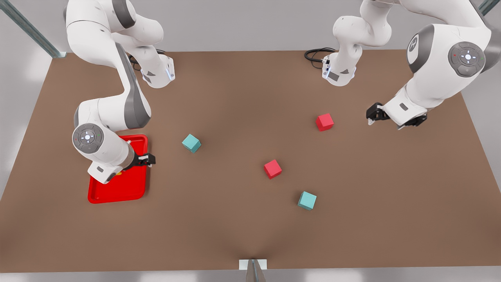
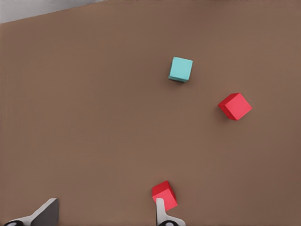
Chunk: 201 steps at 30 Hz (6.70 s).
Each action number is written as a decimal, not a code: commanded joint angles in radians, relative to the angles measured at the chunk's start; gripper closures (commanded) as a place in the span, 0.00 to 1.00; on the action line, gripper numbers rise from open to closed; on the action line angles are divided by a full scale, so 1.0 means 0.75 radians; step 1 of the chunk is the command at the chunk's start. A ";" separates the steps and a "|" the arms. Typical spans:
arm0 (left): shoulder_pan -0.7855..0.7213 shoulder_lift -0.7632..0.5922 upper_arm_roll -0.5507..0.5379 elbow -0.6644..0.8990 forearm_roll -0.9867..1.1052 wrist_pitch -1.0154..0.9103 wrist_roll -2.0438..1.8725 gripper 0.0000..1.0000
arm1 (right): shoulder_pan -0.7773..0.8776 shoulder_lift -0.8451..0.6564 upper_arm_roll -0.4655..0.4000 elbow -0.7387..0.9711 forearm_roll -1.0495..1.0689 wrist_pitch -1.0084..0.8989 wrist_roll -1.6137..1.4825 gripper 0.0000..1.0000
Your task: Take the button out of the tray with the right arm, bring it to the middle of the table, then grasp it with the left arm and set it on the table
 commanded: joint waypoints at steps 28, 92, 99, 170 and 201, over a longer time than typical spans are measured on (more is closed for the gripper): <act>-0.012 0.129 0.000 0.003 0.008 0.077 0.027 0.00 | -0.564 0.074 0.006 -1.018 0.037 1.628 -0.756 0.00; -0.024 0.168 0.000 0.001 0.006 0.071 0.027 0.00 | -0.545 0.099 0.008 -0.951 0.023 0.894 -0.233 0.00; -0.024 0.168 0.000 0.001 0.006 0.071 0.027 0.00 | -0.551 0.105 0.010 -0.922 0.023 0.894 -0.249 0.00; -0.037 0.203 0.000 0.001 0.008 0.079 0.023 0.00 | 0.995 0.990 0.068 0.684 0.103 0.791 1.882 0.43; -0.534 0.528 -0.004 -0.590 -0.146 1.153 -1.203 0.00 | -0.222 -0.360 0.131 -0.227 -0.087 -0.197 0.015 0.00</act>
